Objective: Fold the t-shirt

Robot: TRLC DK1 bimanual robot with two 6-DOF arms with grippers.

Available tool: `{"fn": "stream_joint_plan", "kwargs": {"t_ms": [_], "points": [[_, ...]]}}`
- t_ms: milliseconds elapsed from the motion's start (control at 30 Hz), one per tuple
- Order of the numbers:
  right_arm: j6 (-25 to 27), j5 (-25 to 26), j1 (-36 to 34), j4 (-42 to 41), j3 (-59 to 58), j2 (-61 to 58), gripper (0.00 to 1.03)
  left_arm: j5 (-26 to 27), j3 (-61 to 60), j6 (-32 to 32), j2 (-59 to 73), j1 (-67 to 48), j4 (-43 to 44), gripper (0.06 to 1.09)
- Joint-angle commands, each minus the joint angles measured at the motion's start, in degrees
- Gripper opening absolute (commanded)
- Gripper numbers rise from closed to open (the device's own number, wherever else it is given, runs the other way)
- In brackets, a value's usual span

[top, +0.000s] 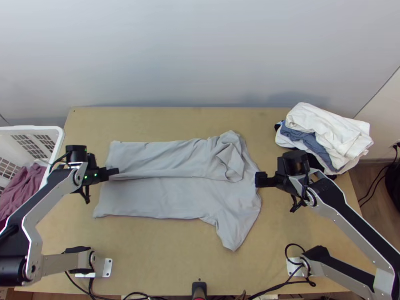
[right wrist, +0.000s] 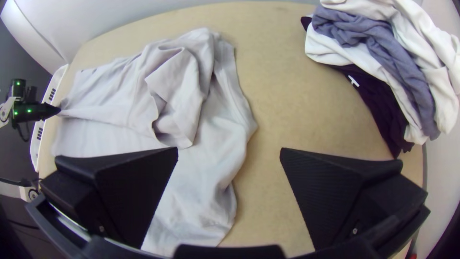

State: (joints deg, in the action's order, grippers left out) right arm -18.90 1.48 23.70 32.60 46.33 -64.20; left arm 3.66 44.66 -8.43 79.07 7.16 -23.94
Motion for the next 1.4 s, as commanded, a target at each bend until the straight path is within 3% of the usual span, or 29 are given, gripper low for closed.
{"fn": "stream_joint_plan", "kwargs": {"t_ms": [0,100,133,300,500,633,833,1000,1100,1233,1367], "points": [[-0.09,0.02,-0.06,0.27,-0.36,0.75,0.99,0.03,-3.09,2.89,-5.33,2.16,-4.27,0.56],[0.0,0.02,-0.06,0.62,-0.18,1.1,0.99,0.12,-3.36,2.36,-6.91,1.72,-7.87,1.02],[0.09,0.02,-0.06,0.62,-0.18,1.19,0.99,0.12,-3.0,2.45,-6.91,1.46,-9.01,1.04],[0.09,0.02,0.11,1.06,-0.36,1.63,0.99,0.03,-0.81,4.03,-8.05,2.33,-15.08,1.04],[0.17,0.02,0.29,1.68,0.34,1.8,0.99,1.35,4.64,12.29,-6.38,5.76,-33.54,1.03],[0.17,-0.16,0.99,3.0,1.49,2.33,0.99,1.35,3.24,16.51,-6.38,7.26,-36.26,1.03],[0.17,-0.86,2.22,6.51,2.54,3.91,0.99,1.35,-0.46,16.95,-6.21,6.64,-33.62,1.02],[0.26,-2.18,3.81,10.2,2.63,5.14,0.99,1.35,-2.21,15.81,-3.22,4.79,-32.39,0.95],[0.35,-4.64,6.0,13.37,2.01,5.41,0.99,1.35,-3.44,14.4,-2.25,4.71,-29.84,0.85],[0.26,-8.77,9.52,15.83,-1.5,5.32,0.99,1.44,-4.94,12.82,-4.98,4.79,-25.36,0.4],[0.09,-12.37,13.91,17.85,-4.67,4.79,0.99,1.35,-6.43,13.0,-8.58,4.71,-21.93,0.1]]}}
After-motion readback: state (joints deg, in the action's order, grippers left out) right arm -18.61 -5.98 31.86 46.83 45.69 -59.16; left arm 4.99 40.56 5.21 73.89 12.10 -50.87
